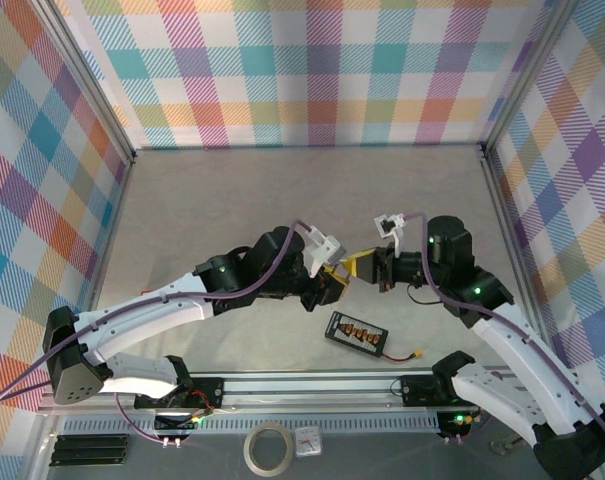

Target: Unlock with the key

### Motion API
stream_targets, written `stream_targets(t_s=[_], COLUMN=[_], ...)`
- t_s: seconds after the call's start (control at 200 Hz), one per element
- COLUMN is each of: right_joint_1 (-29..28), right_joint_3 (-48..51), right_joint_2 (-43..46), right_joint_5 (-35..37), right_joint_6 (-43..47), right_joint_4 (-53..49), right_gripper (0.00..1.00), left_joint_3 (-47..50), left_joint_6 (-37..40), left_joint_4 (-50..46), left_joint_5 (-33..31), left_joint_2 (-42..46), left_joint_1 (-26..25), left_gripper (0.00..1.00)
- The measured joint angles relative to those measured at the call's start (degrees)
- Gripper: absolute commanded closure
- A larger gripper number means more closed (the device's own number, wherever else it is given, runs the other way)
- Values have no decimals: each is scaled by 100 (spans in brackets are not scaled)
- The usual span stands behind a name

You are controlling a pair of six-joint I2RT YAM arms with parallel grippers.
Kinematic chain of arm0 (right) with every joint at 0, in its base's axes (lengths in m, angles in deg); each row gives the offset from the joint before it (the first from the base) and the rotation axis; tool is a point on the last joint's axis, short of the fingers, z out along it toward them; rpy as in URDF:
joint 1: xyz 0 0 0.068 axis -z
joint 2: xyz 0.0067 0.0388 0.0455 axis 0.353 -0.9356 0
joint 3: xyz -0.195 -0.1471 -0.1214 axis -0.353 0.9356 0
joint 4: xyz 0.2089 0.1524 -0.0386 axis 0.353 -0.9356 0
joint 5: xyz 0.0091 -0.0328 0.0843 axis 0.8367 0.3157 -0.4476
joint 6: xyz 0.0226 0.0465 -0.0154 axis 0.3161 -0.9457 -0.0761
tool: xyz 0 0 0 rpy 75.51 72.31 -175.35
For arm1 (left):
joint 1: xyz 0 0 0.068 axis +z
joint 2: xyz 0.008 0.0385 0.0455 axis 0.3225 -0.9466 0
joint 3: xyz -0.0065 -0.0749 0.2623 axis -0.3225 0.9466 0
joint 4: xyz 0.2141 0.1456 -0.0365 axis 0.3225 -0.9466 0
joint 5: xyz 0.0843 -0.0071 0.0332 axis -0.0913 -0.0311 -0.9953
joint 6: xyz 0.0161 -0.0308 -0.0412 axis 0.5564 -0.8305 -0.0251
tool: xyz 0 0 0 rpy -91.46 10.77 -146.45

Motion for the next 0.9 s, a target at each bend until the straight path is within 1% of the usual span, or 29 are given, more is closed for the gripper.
stream_targets(t_s=[0.065, 0.14, 0.17, 0.255, 0.345, 0.38, 0.405, 0.42, 0.43, 0.45, 0.46, 0.475, 0.49, 0.51, 0.53, 0.55, 0.58, 0.6, 0.68, 0.73, 0.795, 0.82, 0.84, 0.865, 0.9], right_joint_1=[-7, -24, -26, -31, -35, -31, -31, -31, -31, -31, -31, -31, -31, -31, -31, -33, -31, -31, -15, 4, 2, 2, 2, 2, 2], right_joint_3=[-20, -22, -28, -85, -149, -188, -203, -205, -205, -205, -205, -205, -205, -205, -205, -205, -205, -205, -208, -208, -208, -208, -208, -208, -208], right_joint_2=[-98, -96, -96, -98, -129, -155, -166, -168, -173, -175, -177, -179, -188, -195, -214, -232, -267, -291, -332, -358, -385, -391, -400, -413, -433], right_joint_5=[42, 138, 173, 249, 330, 378, 404, 424, 442, 461, 470, 487, 492, 501, 498, 498, 496, 505, 575, 614, 675, 704, 721, 741, 748], right_joint_6=[-96, -149, -170, -232, -413, -479, -520, -538, -553, -575, -577, -595, -612, -634, -664, -673, -693, -706, -726, -745, -787, -791, -793, -802, -809], right_joint_4=[20, -48, -72, -127, -153, -127, -103, -85, -72, -61, -59, -57, -59, -63, -59, -35, 20, 61, 131, 131, 140, 127, 114, 94, 81], right_gripper=[100, 100, 100, 100, 100, 100, 100, 100, 100, 100, 100, 100, 100, 100, 100, 100, 100, 100, 100, 100, 100, 100, 100, 100, 100], left_joint_3=[205, 319, 326, 345, 354, 382, 431, 468, 498, 553, 586, 632, 682, 743, 787, 820, 828, 824, 785, 780, 826, 859, 887, 922, 953], left_joint_6=[-66, -111, -120, -136, -87, -57, -26, -66, -37, -70, -72, -101, -76, -133, -168, -177, -212, -192, -264, -306, -348, -358, -328, -387, -431], left_joint_4=[223, 382, 398, 444, 387, 337, 306, 299, 302, 299, 302, 308, 317, 348, 363, 385, 389, 374, 304, 313, 319, 330, 326, 330, 330], left_joint_5=[-151, -203, -210, -212, -328, -387, -417, -442, -448, -446, -448, -448, -435, -396, -348, -278, -223, -184, -190, -219, -302, -343, -378, -426, -461], left_joint_2=[92, 103, 98, 96, 96, 101, 116, 129, 149, 177, 199, 236, 273, 330, 391, 435, 487, 511, 560, 605, 782, 898, 1016, 1158, 1366], left_joint_1=[-2, -9, -9, -9, -13, -22, -22, -20, -20, -4, 7, 20, 37, 66, 103, 133, 155, 166, 225, 247, 284, 308, 326, 352, 396], left_gripper=[91, 86, 82, 60, 44, 39, 38, 38, 39, 56, 67, 77, 82, 83, 79, 71, 51, 44, 39, 34, 23, 11, 5, 2, 1])
